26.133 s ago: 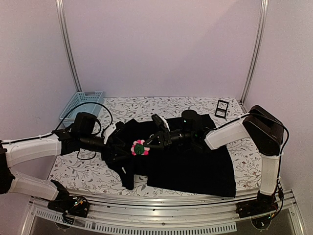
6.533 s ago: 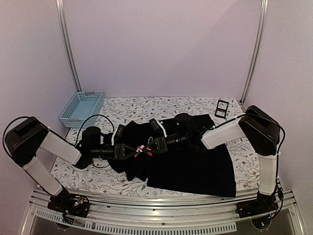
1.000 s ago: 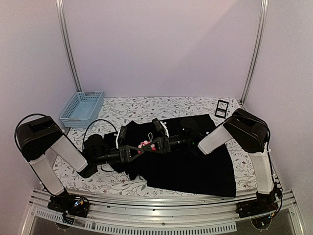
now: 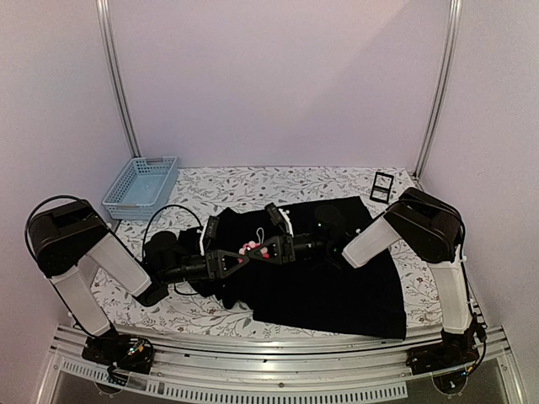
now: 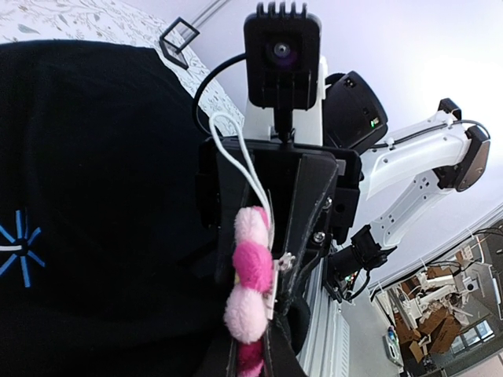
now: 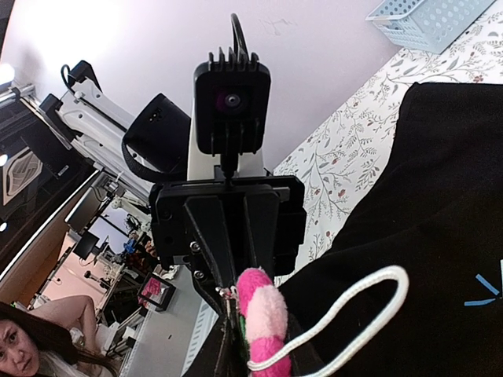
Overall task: Pin the brooch onto the clothing
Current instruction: Pin the flattened clothing at the center of the board.
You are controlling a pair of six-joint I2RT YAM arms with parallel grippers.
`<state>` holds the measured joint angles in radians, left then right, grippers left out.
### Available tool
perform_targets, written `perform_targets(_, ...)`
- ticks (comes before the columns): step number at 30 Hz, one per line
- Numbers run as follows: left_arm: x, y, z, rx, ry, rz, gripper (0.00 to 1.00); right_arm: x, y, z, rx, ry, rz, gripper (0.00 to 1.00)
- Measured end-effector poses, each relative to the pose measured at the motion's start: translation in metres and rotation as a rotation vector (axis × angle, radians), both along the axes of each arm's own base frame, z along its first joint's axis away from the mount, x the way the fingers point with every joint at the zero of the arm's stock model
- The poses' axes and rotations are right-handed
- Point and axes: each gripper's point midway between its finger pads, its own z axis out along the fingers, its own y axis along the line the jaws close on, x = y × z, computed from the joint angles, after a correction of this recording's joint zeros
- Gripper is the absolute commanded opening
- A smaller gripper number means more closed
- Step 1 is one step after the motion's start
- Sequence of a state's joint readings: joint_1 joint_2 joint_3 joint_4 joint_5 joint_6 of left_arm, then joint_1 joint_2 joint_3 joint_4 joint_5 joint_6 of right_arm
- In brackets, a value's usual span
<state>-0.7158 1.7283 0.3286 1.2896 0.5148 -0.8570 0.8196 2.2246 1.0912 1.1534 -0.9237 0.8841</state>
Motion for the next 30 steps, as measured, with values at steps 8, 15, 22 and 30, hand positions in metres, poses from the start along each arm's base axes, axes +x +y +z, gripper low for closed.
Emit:
perform_targets(8,0.0006,0.0002,0.0001,0.0,-0.001,0.003,0.0,0.002,-0.0018,-0.0027,-0.006,0.007,-0.012,0.27)
perform_targets(15,0.0003,0.0,0.0002,0.0,-0.001,0.002,0.0,0.0021,-0.0031,-0.0046,-0.01,0.011,-0.016,0.33)
perform_targets(22,0.0,-0.0004,0.0016,-0.004,-0.006,0.001,0.0,0.0014,-0.0067,-0.0059,-0.007,0.011,-0.018,0.43)
perform_targets(30,-0.0017,-0.0018,0.003,0.0,-0.033,-0.006,0.0,-0.0011,-0.0094,-0.0023,-0.007,-0.002,-0.013,0.46)
